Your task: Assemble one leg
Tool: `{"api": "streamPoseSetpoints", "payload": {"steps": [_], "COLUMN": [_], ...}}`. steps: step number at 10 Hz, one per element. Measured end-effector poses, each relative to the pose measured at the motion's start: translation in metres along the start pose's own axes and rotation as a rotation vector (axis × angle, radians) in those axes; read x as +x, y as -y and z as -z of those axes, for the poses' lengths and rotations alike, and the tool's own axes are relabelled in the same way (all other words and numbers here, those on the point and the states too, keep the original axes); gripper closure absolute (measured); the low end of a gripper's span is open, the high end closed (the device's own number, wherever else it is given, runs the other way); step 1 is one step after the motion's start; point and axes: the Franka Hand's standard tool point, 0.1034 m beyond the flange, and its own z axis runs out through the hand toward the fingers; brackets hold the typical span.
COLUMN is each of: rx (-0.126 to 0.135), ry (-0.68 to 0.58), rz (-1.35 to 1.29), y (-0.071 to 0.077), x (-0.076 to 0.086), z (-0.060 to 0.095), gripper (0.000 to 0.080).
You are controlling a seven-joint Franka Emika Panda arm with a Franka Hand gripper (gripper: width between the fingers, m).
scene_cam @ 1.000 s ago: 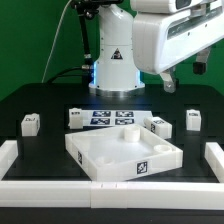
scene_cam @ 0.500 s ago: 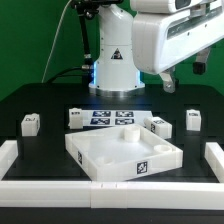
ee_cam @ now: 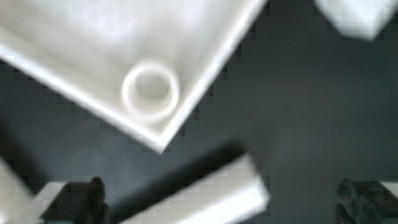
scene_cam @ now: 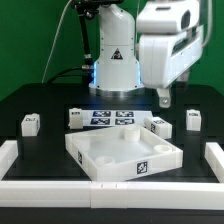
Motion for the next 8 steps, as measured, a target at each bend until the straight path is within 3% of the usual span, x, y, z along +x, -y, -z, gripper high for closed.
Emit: {"api": "streamPoseSetpoints", "payload": {"steps": [2,7,8], "rx": [-0.001,-0.001,-0.03], "ry": [0.049,0.049,0.032], "rz": [0.138,0.135,0.307], "y": [0.002,0.002,0.002], "x": [-0.014,-0.015,-0.027], "z": [-0.011,-0.011,-0.016], "gripper": [0.0149,0.0149,0.0149]}}
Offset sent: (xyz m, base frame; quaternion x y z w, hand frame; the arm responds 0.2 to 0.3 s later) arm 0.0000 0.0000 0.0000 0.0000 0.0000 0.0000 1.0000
